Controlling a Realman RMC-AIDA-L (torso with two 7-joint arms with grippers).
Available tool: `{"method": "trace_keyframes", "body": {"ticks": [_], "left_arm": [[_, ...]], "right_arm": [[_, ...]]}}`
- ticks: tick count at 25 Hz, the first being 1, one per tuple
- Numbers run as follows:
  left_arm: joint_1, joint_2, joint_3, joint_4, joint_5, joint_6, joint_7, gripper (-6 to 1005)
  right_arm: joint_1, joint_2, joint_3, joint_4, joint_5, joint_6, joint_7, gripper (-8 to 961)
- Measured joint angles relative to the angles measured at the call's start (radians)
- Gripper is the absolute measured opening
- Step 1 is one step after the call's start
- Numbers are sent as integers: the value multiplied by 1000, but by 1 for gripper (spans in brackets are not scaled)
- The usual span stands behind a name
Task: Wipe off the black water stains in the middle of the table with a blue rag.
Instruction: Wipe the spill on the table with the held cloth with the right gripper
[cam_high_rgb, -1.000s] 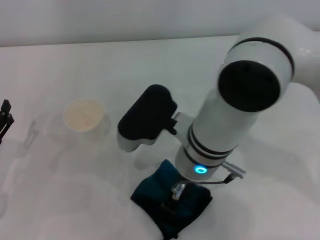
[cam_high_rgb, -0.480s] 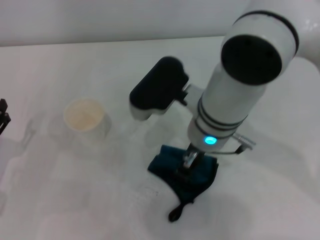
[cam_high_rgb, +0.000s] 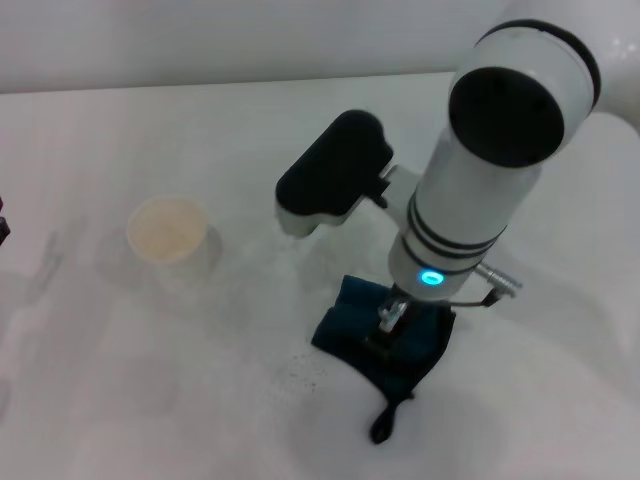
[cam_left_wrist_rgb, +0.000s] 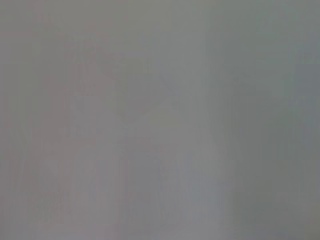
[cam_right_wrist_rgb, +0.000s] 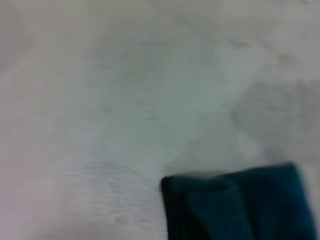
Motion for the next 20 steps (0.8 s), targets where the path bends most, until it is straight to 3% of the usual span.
{"method": "trace_keyframes", "body": {"ticks": [14, 20], "left_arm": [[-10, -3, 4, -2, 5, -3, 1, 887], [-4, -3, 4, -3, 6, 0, 1, 886]], "right_arm": [[73, 0, -199, -10, 271, -144, -29, 56], [92, 0, -204, 19, 276, -159, -28, 56]]}}
